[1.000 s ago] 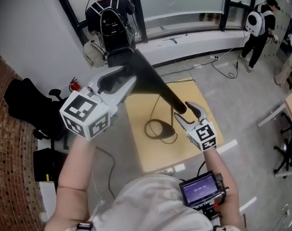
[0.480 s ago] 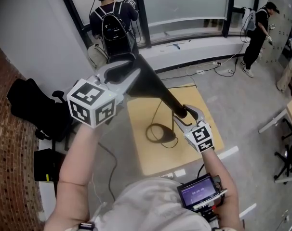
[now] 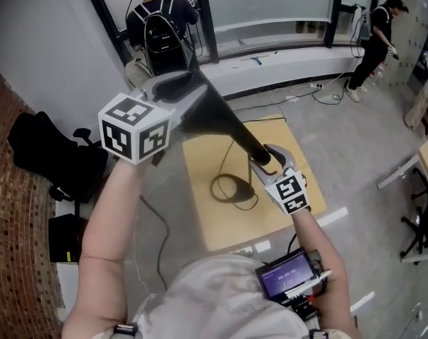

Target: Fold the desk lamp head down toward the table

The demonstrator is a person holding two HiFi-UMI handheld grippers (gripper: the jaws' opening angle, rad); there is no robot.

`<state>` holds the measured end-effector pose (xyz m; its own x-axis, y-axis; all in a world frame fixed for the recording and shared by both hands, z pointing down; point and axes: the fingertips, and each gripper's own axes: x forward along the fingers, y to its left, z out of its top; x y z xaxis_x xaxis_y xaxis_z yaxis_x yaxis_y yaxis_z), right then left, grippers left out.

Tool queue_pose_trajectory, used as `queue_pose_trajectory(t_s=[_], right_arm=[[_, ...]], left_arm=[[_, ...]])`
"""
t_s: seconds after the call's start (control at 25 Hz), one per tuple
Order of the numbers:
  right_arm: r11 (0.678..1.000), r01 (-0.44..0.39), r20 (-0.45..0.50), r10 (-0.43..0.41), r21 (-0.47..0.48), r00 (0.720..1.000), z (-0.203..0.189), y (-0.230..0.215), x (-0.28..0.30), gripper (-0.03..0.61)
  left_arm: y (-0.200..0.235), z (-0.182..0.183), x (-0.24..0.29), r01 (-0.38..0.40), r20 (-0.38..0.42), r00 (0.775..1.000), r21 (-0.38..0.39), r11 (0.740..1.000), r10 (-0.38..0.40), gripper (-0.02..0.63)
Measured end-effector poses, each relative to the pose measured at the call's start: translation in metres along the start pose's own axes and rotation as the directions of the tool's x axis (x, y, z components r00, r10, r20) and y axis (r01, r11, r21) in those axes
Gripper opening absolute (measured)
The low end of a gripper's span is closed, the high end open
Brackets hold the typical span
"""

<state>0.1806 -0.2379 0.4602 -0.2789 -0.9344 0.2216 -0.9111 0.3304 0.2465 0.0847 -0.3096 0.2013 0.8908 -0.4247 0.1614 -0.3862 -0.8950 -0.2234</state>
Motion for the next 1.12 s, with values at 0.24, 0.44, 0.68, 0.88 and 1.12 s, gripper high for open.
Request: queue_pose_trajectory(t_s=[0.24,0.44,0.68,0.88,1.12], right_arm=[[1.000,0.004,-0.016,-0.004,-0.022,1.000,-0.001,0.000,0.004,0.236],[0.999,0.010,-0.018,-0.010,-0.049,1.000,0.000,-0.001,0.006,0.233],[0.997,0.009,-0.039,-0.012,-0.072,0.999,-0.001,0.002,0.006,0.230],[0.995,0.004,-0.064,-0.010,-0.095,0.998,-0.001,-0.001,0.005,0.229],[0.988,-0.019,-0.105,0.002,-0.154,0.994,-0.004,0.000,0.002,0.229]], left_arm=[[0.001,-0.001,0.006,-0.010,0.002,1.000,0.005,1.000,0.010,0.153],[0.003,0.000,0.008,-0.015,0.006,1.000,0.032,0.999,0.015,0.152],[0.002,-0.002,0.004,-0.015,0.032,0.999,0.036,0.999,0.013,0.149],[0.009,-0.009,0.004,-0.024,0.035,0.999,0.012,1.000,0.023,0.149],[0.020,-0.027,-0.004,-0.045,0.044,0.998,-0.042,0.998,0.047,0.147]])
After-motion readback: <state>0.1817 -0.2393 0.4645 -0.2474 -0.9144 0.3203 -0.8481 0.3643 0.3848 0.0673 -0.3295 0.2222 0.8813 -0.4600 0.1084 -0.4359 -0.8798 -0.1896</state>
